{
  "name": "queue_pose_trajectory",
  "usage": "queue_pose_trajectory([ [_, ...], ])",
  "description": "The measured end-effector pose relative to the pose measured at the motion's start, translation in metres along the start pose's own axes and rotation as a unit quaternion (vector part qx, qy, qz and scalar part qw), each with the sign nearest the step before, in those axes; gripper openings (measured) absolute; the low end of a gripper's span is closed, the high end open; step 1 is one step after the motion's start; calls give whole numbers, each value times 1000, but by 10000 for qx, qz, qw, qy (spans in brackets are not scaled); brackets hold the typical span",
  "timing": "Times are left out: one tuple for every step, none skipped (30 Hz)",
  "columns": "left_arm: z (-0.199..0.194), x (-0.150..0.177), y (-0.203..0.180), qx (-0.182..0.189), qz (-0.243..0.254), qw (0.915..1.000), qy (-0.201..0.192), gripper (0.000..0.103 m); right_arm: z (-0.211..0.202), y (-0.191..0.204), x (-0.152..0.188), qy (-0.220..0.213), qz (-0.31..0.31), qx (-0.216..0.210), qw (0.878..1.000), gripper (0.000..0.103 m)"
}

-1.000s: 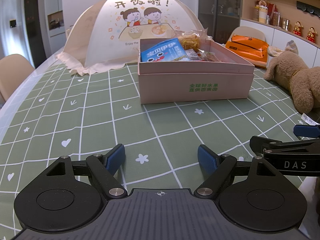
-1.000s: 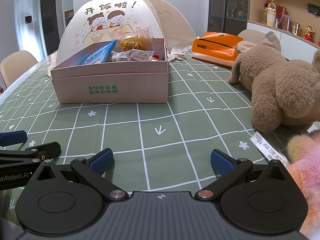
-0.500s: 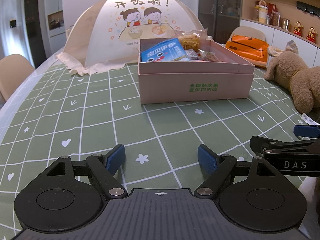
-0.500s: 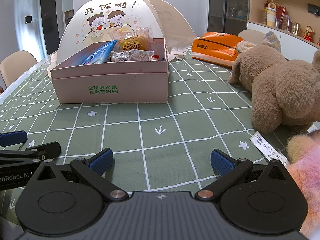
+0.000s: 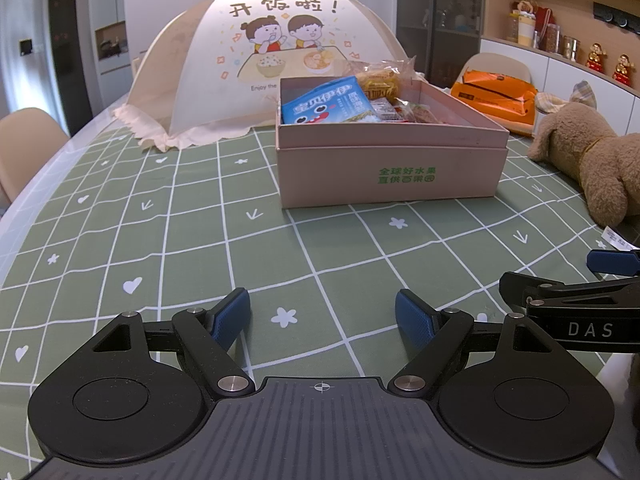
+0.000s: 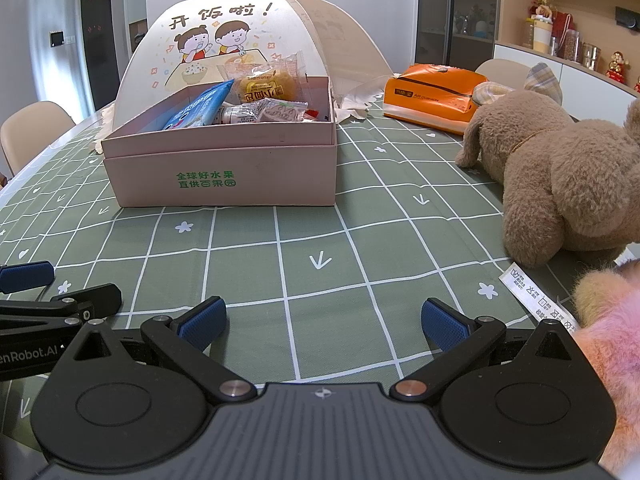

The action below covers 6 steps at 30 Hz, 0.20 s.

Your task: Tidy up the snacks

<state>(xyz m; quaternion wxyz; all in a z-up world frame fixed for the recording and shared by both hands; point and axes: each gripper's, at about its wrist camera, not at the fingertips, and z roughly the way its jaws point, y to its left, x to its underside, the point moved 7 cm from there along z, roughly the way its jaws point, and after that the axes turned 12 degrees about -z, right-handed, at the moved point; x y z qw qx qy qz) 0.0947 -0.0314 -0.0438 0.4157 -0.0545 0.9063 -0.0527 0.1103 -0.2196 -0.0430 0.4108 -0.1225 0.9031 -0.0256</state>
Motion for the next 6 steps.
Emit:
queue_pose_trajectory([
  [0,0,0,-1,0,10000,0,85,0,0,-1,0,0,0,10000,103],
  [0,0,0,-2,2,10000,-1,85,0,0,0,0,0,0,10000,103],
  [0,0,0,-2,2,10000,-2,85,0,0,0,0,0,0,10000,103],
  [0,0,0,-1,-1,10000,-2,85,0,0,0,0,0,0,10000,103],
  [0,0,0,-1,-3,10000,-1,85,0,0,0,0,1,1,10000,103],
  [0,0,0,-3,-2,10000,-2,85,0,0,0,0,1,0,10000,103],
])
